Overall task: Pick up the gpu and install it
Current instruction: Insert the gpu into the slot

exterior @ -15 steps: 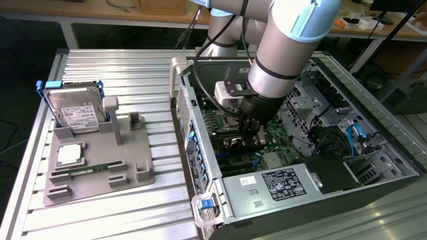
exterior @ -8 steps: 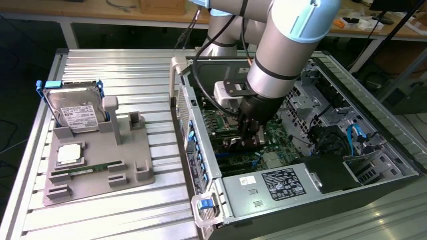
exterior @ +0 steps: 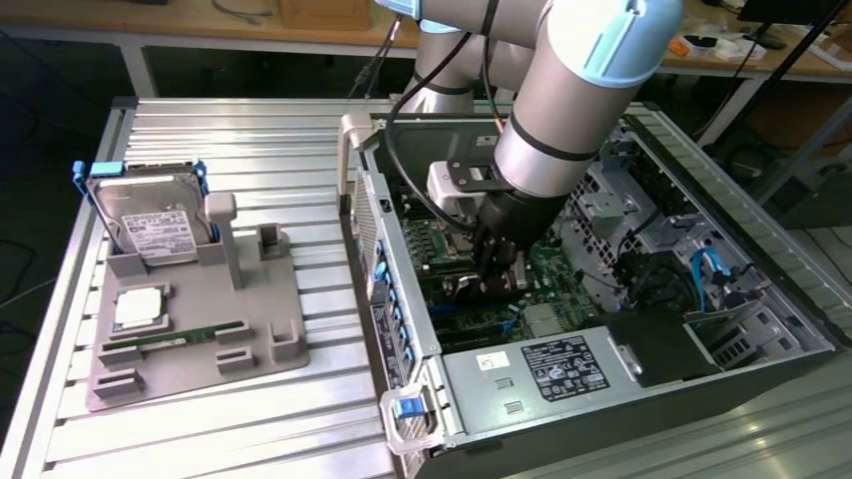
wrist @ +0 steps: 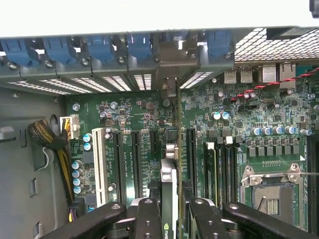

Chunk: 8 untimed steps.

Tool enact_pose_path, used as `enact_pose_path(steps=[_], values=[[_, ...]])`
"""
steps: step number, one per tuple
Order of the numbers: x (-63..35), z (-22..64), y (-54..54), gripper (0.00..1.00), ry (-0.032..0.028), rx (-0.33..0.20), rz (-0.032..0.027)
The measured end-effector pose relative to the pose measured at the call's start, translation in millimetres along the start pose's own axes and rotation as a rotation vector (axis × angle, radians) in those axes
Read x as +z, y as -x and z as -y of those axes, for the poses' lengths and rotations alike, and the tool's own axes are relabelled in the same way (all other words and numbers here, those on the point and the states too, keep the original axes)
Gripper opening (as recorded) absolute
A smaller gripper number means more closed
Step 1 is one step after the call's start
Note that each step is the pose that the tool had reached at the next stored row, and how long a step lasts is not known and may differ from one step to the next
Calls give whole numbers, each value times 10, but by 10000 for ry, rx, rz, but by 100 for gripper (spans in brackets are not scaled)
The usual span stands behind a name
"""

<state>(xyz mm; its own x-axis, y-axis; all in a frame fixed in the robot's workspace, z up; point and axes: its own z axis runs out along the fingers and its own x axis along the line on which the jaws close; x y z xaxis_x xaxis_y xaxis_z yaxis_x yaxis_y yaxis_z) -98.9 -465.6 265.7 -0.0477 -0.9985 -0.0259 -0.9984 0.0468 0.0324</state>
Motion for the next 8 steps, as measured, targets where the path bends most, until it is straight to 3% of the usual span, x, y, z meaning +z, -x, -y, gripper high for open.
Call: enact_pose_path(steps=[4,8], values=[[4,1,1,27,1,-2,10],[16,1,2,27,5,-5,104]])
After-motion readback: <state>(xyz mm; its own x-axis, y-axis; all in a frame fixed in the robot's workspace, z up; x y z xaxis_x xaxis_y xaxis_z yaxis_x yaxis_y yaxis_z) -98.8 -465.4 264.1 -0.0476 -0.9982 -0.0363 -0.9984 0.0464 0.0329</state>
